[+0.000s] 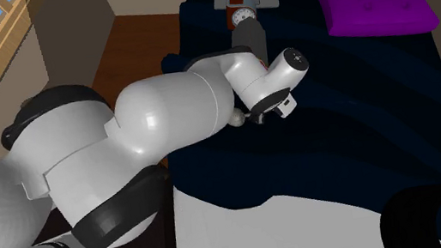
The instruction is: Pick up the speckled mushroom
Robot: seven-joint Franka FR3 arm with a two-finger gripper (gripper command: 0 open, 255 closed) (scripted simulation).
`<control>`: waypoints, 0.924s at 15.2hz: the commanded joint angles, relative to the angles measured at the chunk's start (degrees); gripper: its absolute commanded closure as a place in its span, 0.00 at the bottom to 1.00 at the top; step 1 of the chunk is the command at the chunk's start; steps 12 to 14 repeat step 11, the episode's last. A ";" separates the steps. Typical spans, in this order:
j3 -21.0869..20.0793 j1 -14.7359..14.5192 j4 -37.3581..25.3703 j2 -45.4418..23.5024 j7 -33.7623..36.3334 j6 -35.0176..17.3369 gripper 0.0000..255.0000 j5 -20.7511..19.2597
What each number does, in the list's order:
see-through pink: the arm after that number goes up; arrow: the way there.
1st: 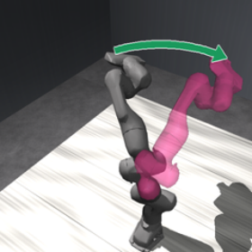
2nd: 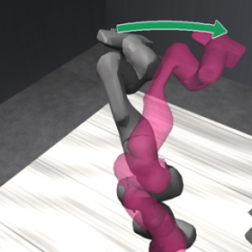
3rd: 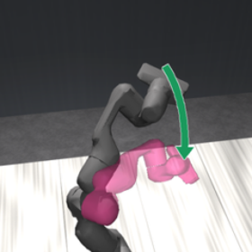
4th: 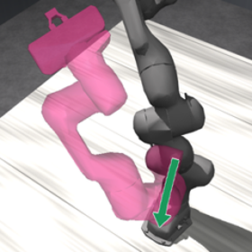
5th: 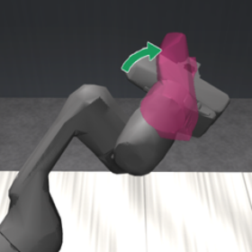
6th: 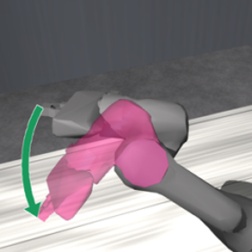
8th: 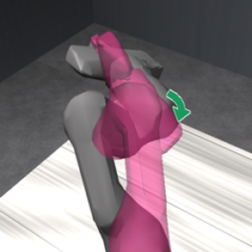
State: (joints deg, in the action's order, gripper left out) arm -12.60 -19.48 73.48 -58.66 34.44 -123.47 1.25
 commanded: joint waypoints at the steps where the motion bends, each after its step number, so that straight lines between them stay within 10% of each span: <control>1: -0.11 0.06 0.43 1.15 0.17 0.71 1.00 0.08; 14: -0.54 0.51 2.03 5.74 0.66 3.65 1.00 0.42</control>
